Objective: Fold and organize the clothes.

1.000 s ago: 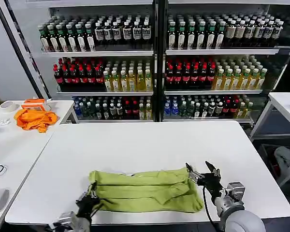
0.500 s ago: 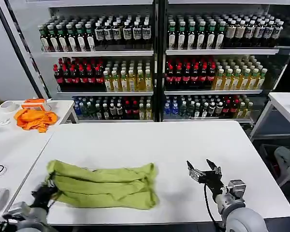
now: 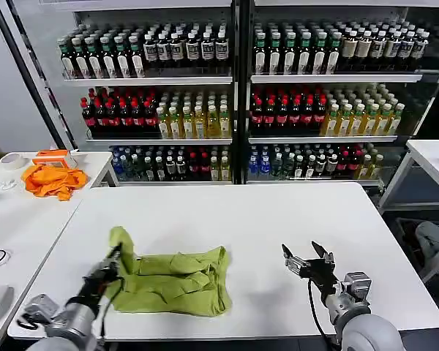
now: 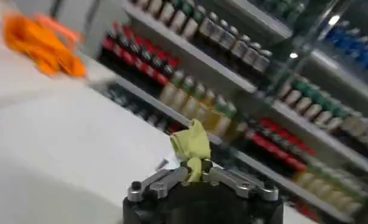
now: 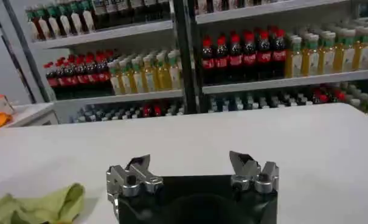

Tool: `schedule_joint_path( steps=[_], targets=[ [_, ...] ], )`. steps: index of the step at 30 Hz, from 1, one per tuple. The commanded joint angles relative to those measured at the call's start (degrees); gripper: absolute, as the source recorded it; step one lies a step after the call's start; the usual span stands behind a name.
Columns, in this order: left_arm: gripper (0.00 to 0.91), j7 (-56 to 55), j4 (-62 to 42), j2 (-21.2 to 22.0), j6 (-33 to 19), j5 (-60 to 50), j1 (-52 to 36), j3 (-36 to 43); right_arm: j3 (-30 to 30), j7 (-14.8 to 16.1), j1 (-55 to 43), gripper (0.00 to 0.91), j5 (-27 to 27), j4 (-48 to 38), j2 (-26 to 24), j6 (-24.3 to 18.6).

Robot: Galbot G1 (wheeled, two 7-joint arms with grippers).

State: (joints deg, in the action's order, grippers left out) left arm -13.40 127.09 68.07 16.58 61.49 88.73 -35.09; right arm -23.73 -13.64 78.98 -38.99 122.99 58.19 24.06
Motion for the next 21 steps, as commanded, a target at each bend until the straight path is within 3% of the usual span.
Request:
schedule_joint_path(
  steps=[1, 8, 9, 10, 21],
  targets=[
    [0.02, 0.9, 1.6, 5.0, 1.8, 7.4, -2.8, 15.0, 0.0, 0.0, -0.1, 0.907, 0.0, -0.2, 0.1, -0.1],
    [0.05, 0.1, -6.6, 7.4, 1.6, 3.6, -7.3, 20.5, 0.0, 0.1, -0.3, 0.907, 0.0, -0.7, 0.2, -0.2],
    [0.615, -0.1, -7.3, 7.9, 1.7, 3.0, -7.8, 20.9, 0.0, 0.1, -0.3, 0.907, 0.0, -0.7, 0.2, -0.3],
    [0.907, -0.1, -7.9, 8.0, 2.0, 2.6, -8.2, 21.2, 0.0, 0.1, -0.3, 0.907, 0.0, -0.7, 0.2, -0.3],
    [0.907, 0.0, -8.1, 9.8, 2.2, -2.0, -8.5, 22.2, -0.1, 0.1, -1.7, 0.907, -0.5, -1.2, -0.1, -0.1]
  ],
)
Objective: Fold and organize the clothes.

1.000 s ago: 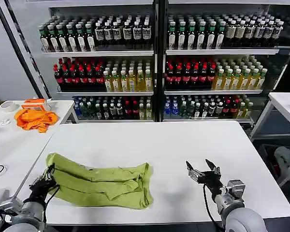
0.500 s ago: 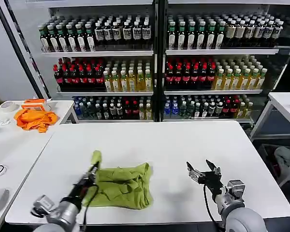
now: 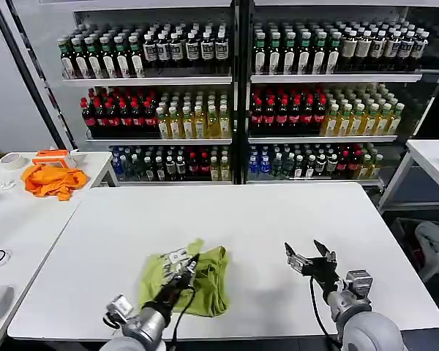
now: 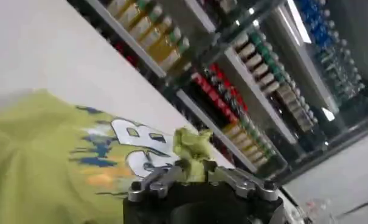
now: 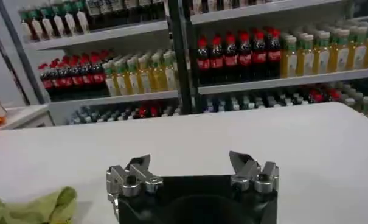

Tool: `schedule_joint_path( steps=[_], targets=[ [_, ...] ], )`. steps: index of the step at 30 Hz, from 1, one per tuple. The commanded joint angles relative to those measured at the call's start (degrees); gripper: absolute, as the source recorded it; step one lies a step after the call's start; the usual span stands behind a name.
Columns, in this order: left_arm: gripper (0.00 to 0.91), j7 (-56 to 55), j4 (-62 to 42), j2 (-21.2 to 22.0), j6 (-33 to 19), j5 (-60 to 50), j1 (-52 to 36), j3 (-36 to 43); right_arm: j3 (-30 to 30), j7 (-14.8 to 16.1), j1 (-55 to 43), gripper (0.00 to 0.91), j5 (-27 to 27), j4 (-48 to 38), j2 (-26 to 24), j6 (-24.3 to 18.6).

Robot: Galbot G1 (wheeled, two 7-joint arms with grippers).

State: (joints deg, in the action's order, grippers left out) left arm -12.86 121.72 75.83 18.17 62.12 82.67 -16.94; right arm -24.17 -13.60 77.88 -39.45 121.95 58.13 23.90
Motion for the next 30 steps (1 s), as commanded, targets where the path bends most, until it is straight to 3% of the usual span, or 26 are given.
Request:
schedule_joint_path(
  steps=[1, 6, 11, 17, 30],
  targets=[
    [0.907, -1.2, -2.7, 2.2, 0.6, -2.6, -2.7, 3.9, 0.4, 0.0, -0.7, 0.907, -0.1, -0.2, 0.0, 0.1],
    [0.907, -1.5, -0.1, 0.9, 0.8, -2.9, -1.1, 0.4, 0.8, 0.2, -1.2, 0.907, -0.1, -0.7, 0.4, -0.1],
    [0.907, -2.4, 2.2, -2.6, -1.1, -14.4, 4.2, -6.8, 1.3, 0.4, -1.1, 0.907, 0.2, -1.0, 1.2, -0.4],
    [0.907, -2.4, 3.7, -4.9, -0.5, -15.9, 9.6, -14.7, 1.5, 0.6, -0.9, 0.907, 0.3, -1.6, 1.1, -0.7],
    [0.907, -1.2, -5.8, -4.7, 1.0, -20.6, 6.1, -10.3, 1.1, 0.6, -0.2, 0.907, 0.2, -0.5, 0.2, -0.5]
  ],
)
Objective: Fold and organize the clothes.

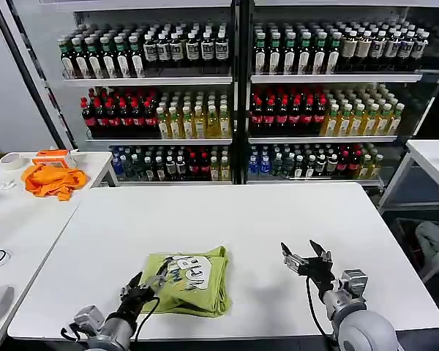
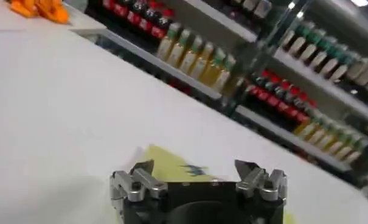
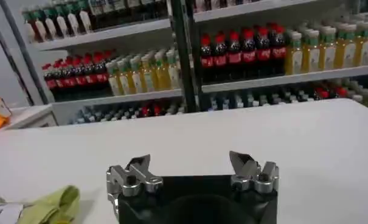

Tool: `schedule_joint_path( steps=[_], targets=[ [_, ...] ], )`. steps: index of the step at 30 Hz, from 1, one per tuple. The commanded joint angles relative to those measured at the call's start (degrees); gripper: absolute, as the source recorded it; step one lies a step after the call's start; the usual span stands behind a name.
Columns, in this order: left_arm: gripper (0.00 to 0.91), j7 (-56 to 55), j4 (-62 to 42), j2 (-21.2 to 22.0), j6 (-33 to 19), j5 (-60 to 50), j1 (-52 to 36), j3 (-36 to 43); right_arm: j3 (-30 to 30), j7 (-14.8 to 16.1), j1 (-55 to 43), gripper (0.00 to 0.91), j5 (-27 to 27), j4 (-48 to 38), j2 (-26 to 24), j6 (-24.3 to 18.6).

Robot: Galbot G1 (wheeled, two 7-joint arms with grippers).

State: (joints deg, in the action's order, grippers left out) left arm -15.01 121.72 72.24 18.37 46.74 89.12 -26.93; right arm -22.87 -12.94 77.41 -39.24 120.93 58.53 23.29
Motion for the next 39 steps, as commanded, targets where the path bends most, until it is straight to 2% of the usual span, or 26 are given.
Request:
schedule_joint_path(
  steps=[1, 11, 13, 14, 15, 16, 18, 30, 39],
  targets=[
    [0.907, 1.2, -6.4, -1.2, 0.9, -5.1, -0.7, 0.0, -0.3, -0.1, 0.3, 0.907, 0.0, 0.6, -0.3, 0.1],
    [0.907, 3.3, -10.4, -1.1, 1.1, -2.1, -3.5, 2.8, -1.2, -0.2, 1.3, 0.907, -0.1, 1.6, -0.5, 0.4],
    [0.715, 3.4, -11.7, -1.0, 0.5, -1.8, -4.3, 2.7, -1.3, -0.3, 1.4, 0.907, -0.1, 1.7, -0.4, 0.5],
    [0.373, 3.7, -11.9, -1.1, 0.2, -1.3, -4.5, 2.5, -1.3, -0.3, 1.5, 0.907, -0.1, 1.9, -0.3, 0.5],
    [0.272, 4.1, -12.0, -1.2, -0.2, -0.7, -4.6, 2.5, -1.3, -0.3, 1.5, 0.907, -0.1, 2.0, -0.3, 0.6],
    [0.121, 4.7, -12.0, -1.3, -0.6, 0.1, -4.7, 2.4, -1.4, -0.3, 1.6, 0.907, -0.1, 2.2, -0.3, 0.6],
    [0.02, 5.7, -11.9, -1.5, -1.2, 2.1, -4.9, 2.3, -1.5, -0.4, 1.8, 0.907, 0.0, 2.3, -0.3, 0.7],
    [0.02, 9.3, -11.9, -0.8, -0.4, 16.6, -5.3, 0.1, -2.4, -0.4, 2.2, 0.907, -0.3, 2.7, -0.4, 0.8],
    [0.02, 8.0, -9.7, 3.1, 1.8, 36.0, -6.1, -6.4, -2.4, -0.5, 1.6, 0.907, -0.7, 2.4, -1.1, 0.9]
  ],
)
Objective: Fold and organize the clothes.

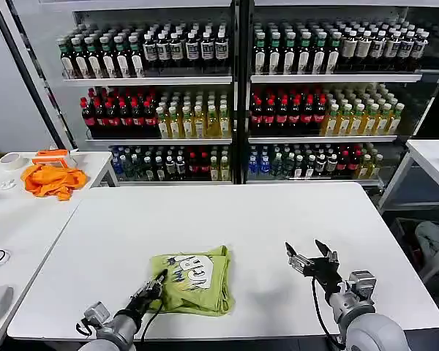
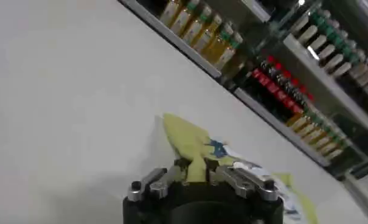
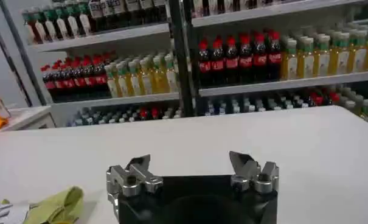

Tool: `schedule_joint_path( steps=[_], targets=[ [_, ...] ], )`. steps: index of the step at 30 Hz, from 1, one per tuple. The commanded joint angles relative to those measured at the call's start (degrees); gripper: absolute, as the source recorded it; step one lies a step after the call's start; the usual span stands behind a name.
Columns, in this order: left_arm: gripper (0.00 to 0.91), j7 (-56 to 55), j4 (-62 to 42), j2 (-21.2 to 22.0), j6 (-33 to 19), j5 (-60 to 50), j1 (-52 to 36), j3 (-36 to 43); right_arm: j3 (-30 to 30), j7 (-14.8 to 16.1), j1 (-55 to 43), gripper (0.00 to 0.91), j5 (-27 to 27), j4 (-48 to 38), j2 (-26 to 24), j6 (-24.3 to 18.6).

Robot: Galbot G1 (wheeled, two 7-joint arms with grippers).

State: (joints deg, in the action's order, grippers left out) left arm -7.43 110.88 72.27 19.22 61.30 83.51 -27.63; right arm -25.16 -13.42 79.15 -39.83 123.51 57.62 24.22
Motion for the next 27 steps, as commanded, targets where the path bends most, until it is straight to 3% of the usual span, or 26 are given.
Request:
schedule_joint_path(
  steps=[1, 5, 9, 12, 15, 18, 20, 23, 24, 27],
  targets=[
    [0.02, 0.4, 1.6, 3.3, 1.0, 22.4, -0.4, -6.5, -0.1, 0.0, -0.3, 0.907, -0.2, -0.3, -0.2, 0.0],
    [0.02, -0.2, 3.3, 2.6, 1.4, 27.1, 0.5, -12.4, 0.1, 0.0, -0.9, 0.907, -0.4, -0.7, -0.3, 0.0],
    [0.02, 0.0, 6.9, -1.6, 2.0, 24.1, 2.2, -21.8, 0.2, 0.2, -1.5, 0.907, -0.7, -0.9, -0.2, 0.0],
    [0.02, 0.1, 9.2, -7.5, 3.8, 22.9, 3.0, -30.2, 0.4, 0.3, -1.8, 0.907, -0.7, -1.0, -0.1, -0.1],
    [0.02, 1.1, 7.7, -17.9, 7.1, 22.9, 3.8, -41.8, 0.5, 0.4, -2.3, 0.907, -1.0, -1.2, -0.1, -0.2],
    [0.02, 2.1, 6.5, -24.0, 10.5, 22.4, 5.0, -48.5, 0.4, 0.6, -2.4, 0.907, -1.1, -1.3, 0.1, -0.3],
    [0.02, 2.8, 7.7, -26.8, 11.6, 20.5, 5.8, -48.4, 0.6, 0.6, -2.4, 0.907, -1.1, -1.3, 0.4, -0.4],
    [0.02, 5.6, 10.8, -26.3, 11.2, 6.6, 6.8, -41.8, 1.0, 0.6, -2.4, 0.907, -0.9, -1.4, 0.7, -0.4],
    [0.02, 6.4, 12.0, -25.4, 10.6, 1.2, 7.5, -36.8, 1.2, 0.6, -2.4, 0.907, -0.9, -1.4, 0.7, -0.4],
    [0.02, 9.4, 9.3, -22.6, 2.5, -24.2, 7.4, -21.0, 1.2, 0.7, -1.9, 0.907, -0.9, -1.2, 0.4, -0.3]
  ],
)
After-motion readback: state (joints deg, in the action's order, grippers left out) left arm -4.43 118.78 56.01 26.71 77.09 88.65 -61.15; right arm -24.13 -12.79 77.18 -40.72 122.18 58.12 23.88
